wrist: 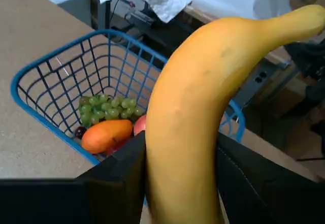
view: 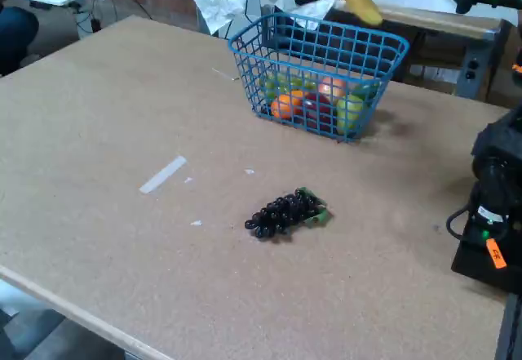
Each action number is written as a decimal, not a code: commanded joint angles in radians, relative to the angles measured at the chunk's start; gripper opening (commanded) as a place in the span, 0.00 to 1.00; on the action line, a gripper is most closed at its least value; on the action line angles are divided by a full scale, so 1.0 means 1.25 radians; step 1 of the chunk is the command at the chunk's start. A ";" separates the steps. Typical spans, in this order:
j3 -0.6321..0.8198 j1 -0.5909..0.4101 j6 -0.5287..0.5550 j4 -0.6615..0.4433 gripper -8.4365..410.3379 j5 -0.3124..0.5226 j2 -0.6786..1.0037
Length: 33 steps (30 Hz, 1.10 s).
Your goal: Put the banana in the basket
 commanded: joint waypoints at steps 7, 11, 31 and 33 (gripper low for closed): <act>-0.274 -0.247 -0.081 0.425 0.02 -0.332 0.023; -0.291 -0.264 -0.083 0.428 0.02 -0.337 0.032; -0.205 -0.338 -0.089 0.497 0.02 -0.425 0.042; -0.165 -0.347 -0.107 0.482 0.02 -0.444 0.069</act>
